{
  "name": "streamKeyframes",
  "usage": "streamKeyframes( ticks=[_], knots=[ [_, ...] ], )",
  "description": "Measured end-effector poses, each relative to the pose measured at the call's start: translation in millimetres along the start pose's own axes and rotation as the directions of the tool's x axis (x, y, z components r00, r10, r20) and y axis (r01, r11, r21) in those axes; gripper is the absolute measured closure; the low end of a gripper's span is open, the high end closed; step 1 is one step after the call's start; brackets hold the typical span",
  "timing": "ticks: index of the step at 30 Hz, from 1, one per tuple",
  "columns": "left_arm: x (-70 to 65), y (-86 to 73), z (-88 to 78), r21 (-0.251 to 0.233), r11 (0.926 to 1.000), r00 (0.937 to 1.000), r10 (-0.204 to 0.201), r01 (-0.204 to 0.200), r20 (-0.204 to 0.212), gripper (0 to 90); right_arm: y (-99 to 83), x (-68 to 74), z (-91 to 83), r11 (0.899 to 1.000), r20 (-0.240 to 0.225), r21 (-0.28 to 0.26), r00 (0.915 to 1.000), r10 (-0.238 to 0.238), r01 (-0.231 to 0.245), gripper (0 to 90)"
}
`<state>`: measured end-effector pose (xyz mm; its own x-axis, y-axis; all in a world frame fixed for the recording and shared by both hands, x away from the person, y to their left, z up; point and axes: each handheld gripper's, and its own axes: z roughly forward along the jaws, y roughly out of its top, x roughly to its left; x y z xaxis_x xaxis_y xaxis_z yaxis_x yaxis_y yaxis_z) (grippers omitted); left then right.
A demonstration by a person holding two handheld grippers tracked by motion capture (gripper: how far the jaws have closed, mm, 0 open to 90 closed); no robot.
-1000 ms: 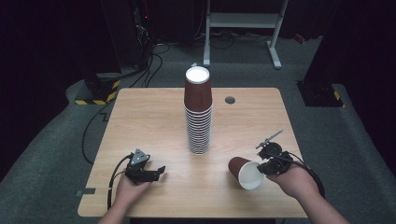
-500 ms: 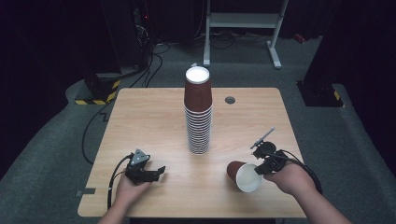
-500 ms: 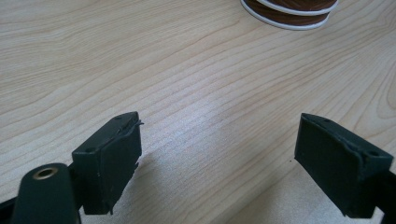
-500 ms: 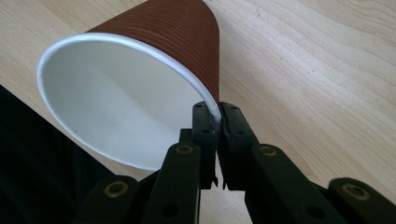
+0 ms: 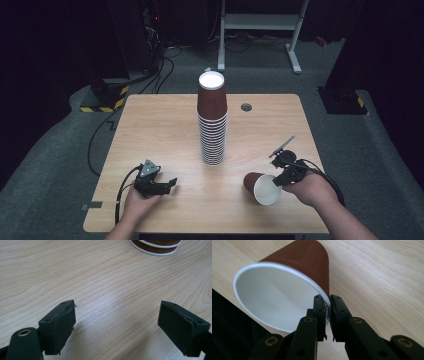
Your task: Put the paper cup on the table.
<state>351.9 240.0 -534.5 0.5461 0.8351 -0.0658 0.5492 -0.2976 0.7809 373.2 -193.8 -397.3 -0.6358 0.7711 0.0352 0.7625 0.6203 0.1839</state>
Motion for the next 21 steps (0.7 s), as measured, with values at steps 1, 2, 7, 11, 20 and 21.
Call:
streamKeyframes(
  ticks=[1, 2, 7, 11, 20, 21],
  knots=[
    [0.2, 0.0, 0.0, 0.000, 1.0000, 1.0000, -0.002, 0.002, 0.000, 15.1, 1.8, 0.3, -1.3, 1.000, 0.003, -0.009, 1.0000, -0.001, 0.001, 81.2],
    [0.2, 0.0, 0.0, 0.001, 1.0000, 1.0000, -0.003, 0.003, -0.001, 15.1, 1.8, 0.3, -1.3, 1.000, 0.003, -0.009, 1.0000, -0.001, 0.001, 81.2],
    [-0.4, -0.1, -0.2, 0.003, 1.0000, 1.0000, 0.004, -0.004, 0.000, 15.1, 5.2, 2.0, -4.8, 1.000, 0.012, -0.031, 0.9999, 0.001, 0.000, 80.7],
    [-0.4, -0.1, 0.0, 0.003, 1.0000, 1.0000, 0.004, -0.004, 0.002, 15.1, 8.3, 0.2, -8.0, 0.998, 0.025, -0.060, 0.9997, 0.000, 0.001, 79.6],
    [-0.3, -0.1, 0.0, 0.003, 1.0000, 1.0000, 0.002, -0.002, -0.003, 15.1, 17.2, -4.4, -6.9, 0.994, 0.037, -0.108, 0.9991, 0.020, -0.016, 76.6],
    [-0.3, -0.1, 0.0, 0.003, 1.0000, 1.0000, 0.002, -0.002, -0.002, 15.1, 20.4, -5.9, -4.8, 0.992, 0.042, -0.122, 0.9989, 0.019, -0.013, 76.4]
  ],
)
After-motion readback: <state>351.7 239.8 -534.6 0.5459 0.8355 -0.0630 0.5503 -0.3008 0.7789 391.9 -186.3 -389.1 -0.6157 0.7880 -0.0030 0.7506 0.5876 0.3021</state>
